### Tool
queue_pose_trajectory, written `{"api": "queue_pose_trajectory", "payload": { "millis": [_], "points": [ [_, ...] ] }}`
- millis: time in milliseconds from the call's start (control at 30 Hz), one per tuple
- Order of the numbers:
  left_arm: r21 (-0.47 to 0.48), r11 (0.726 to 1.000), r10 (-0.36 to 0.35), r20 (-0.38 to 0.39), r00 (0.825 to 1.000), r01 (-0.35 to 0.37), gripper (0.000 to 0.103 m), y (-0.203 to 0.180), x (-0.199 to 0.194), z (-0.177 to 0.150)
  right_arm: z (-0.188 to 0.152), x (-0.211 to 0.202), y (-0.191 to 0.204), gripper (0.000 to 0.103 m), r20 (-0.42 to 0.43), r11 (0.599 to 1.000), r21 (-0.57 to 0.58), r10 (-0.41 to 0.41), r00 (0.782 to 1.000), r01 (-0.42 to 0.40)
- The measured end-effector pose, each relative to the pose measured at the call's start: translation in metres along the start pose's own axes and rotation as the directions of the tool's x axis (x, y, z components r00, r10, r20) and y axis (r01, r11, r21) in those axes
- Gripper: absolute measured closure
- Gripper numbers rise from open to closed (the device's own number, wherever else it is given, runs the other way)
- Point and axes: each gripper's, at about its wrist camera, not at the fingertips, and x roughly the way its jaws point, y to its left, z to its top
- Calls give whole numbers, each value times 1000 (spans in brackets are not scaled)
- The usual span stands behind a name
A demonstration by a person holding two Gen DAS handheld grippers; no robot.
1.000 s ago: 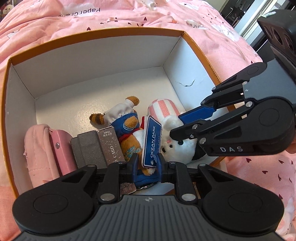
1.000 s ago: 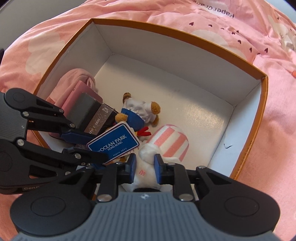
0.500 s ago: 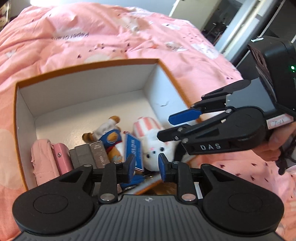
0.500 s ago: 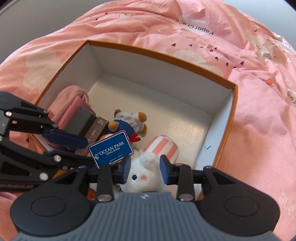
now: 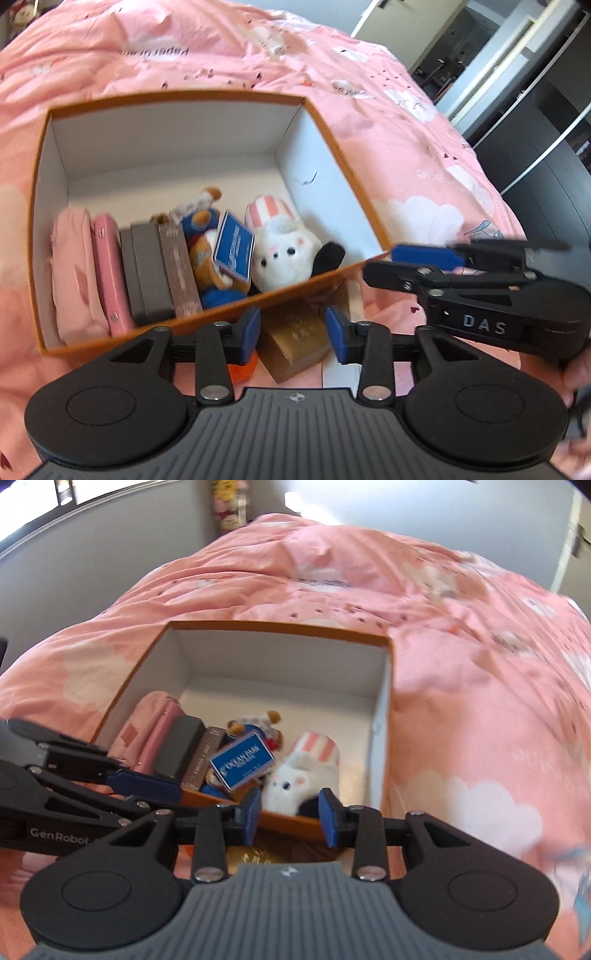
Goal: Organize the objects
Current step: 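Withdraw both tools toward the gold gift box and long white box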
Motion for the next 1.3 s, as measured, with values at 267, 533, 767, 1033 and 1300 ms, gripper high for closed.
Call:
{"api": "queue_pose_trajectory", "payload": {
  "millis": [267,533,767,1033,1300],
  "points": [
    [-33,998,57,-34,998,-58,54,2,13,-10,-46,21,-12,60,-129,963,250,-70,989,100],
    [-17,997,68,-61,996,-69,51,-2,22,-14,-69,37,-13,56,-210,945,313,-25,977,92],
    [-32,997,68,-92,993,-72,47,-1,32,-16,-70,48,-13,59,-233,943,326,20,972,58],
    [-98,994,44,-118,992,-56,35,-1,47,-12,-70,54,-4,64,-246,965,248,-21,969,83],
    [-155,984,62,-142,988,-84,25,6,52,-11,-70,49,3,66,-229,983,180,57,972,-16]
  ]
}}
